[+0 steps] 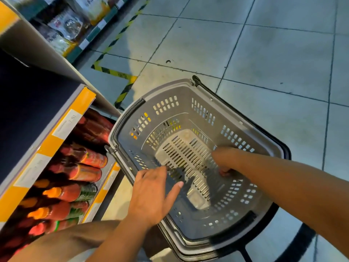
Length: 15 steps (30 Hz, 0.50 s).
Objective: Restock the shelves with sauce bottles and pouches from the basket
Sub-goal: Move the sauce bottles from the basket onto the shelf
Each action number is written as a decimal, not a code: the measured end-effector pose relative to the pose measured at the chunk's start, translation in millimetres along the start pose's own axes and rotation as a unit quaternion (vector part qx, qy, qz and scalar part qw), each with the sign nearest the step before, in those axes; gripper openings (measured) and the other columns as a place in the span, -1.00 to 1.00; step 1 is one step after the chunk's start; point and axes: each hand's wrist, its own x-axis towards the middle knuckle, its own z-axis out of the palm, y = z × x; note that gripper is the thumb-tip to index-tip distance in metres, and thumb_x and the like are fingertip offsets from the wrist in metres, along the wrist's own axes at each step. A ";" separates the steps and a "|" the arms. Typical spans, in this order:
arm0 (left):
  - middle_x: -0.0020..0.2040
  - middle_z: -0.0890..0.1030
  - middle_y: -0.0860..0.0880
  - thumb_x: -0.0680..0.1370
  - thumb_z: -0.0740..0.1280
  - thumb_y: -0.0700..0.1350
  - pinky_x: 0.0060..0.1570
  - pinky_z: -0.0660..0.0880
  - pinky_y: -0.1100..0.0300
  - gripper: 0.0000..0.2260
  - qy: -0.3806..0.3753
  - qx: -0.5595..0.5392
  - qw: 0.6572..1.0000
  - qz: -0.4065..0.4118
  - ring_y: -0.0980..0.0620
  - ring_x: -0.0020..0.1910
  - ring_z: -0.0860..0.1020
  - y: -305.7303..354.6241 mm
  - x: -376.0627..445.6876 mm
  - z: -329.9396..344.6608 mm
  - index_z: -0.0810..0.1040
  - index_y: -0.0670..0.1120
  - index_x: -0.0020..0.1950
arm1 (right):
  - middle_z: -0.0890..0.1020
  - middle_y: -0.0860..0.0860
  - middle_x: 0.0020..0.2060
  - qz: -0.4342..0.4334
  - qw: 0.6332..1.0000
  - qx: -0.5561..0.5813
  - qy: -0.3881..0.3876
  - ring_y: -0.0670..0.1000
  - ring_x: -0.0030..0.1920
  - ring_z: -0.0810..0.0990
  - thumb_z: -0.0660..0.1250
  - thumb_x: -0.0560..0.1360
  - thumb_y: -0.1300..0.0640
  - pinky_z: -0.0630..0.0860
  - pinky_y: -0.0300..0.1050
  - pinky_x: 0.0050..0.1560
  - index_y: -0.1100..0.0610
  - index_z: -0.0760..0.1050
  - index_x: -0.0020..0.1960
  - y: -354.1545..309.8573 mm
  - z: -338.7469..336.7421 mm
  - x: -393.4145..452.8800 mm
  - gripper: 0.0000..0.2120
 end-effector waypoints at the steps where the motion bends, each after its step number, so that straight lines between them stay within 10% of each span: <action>1: -0.13 0.54 0.16 0.64 0.04 0.42 0.13 0.36 0.06 -0.63 0.000 0.000 1.000 -0.002 0.07 -0.11 0.51 0.1 0.3 -0.1 0.34 0.15 0.02 | 0.56 0.07 -0.22 0.003 0.999 0.043 0.022 0.07 -0.21 0.60 0.57 0.33 0.16 0.65 0.00 0.00 0.13 0.43 -0.16 0.7 -5.2 -4.8 -0.69; 9: 0.19 0.57 0.15 0.54 0.10 0.51 0.28 0.30 0.10 -0.46 -0.020 -0.090 0.995 -0.032 0.07 0.18 0.50 4.6 1.1 -9.4 0.31 0.15 0.31 | 0.65 -0.27 -0.28 -0.069 0.900 0.357 0.241 -0.28 -0.31 0.61 0.47 0.40 -0.07 0.46 -0.38 -0.44 -0.03 0.47 -0.16 -9.4 -57.9 -103.6 -0.79; 15: 0.49 0.35 0.20 0.49 0.35 0.42 0.48 0.32 0.04 -0.25 0.043 -0.280 0.958 -0.044 0.14 0.49 0.33 19.5 -1.5 -56.0 0.16 0.21 0.58 | 0.63 -0.18 -0.35 -0.135 0.804 0.381 0.436 -0.11 -0.38 0.55 0.33 0.31 -0.15 0.49 0.00 -0.39 -0.04 0.52 -0.15 -56.7 -102.5 -202.9 -0.78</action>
